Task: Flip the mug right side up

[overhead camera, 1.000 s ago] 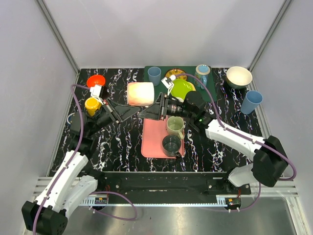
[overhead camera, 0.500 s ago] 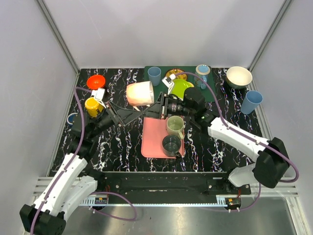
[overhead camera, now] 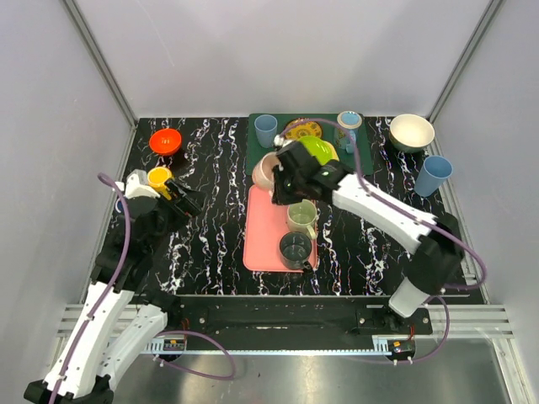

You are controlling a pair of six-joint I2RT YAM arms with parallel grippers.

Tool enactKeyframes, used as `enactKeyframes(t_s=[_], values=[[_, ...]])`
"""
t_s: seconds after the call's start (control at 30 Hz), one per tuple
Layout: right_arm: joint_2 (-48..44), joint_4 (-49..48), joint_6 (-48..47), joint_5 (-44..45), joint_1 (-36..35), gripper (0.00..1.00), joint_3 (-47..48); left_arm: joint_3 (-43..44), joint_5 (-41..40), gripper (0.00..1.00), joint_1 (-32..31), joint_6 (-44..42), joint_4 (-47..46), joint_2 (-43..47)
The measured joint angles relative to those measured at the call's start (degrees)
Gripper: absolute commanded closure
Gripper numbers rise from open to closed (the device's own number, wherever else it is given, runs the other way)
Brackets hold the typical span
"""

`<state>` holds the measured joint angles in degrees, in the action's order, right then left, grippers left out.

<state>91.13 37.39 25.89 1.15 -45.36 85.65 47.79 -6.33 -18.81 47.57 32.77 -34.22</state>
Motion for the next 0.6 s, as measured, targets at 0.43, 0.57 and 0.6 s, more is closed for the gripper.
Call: enactKeyframes(t_s=[0.43,0.57,0.6], values=[[19.82,7.98,4.04,6.47,-4.96,1.0,8.33,-2.84,-7.96,0.01,0.0,1.44,7.87,-0.79],[23.61,7.93,6.25,8.07,-4.9,1.0,12.48,-3.78,-9.25,0.01,0.0,2.4,9.07,-0.85],[24.41,7.91,6.8,8.37,-4.9,1.0,12.9,-3.87,-9.51,0.01,0.0,2.45,9.31,-0.87]])
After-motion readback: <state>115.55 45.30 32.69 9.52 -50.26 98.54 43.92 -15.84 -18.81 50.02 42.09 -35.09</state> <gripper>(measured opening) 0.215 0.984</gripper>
